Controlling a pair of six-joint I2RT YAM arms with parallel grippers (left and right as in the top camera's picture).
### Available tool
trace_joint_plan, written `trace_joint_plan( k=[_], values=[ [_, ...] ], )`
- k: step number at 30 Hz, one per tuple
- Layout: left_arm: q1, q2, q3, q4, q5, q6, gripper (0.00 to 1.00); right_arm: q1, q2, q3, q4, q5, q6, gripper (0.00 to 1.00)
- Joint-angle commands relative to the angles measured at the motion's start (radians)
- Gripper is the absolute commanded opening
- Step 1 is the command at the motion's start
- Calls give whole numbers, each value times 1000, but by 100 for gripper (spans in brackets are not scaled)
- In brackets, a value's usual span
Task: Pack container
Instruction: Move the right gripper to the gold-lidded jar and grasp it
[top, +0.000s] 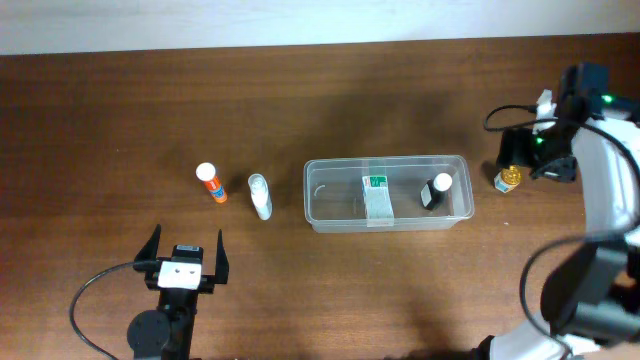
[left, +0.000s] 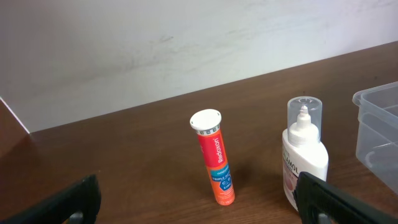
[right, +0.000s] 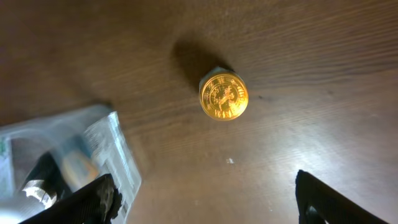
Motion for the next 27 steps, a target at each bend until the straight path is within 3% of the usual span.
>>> trace_joint_plan(
  k=[1,27],
  values=[
    [6,-5,-4,-2,14,12,100,-7,76,-11,27,-6,74,82],
    [6,-5,-4,-2,14,12,100,-9,272,-11,150,45,112,75]
  ],
)
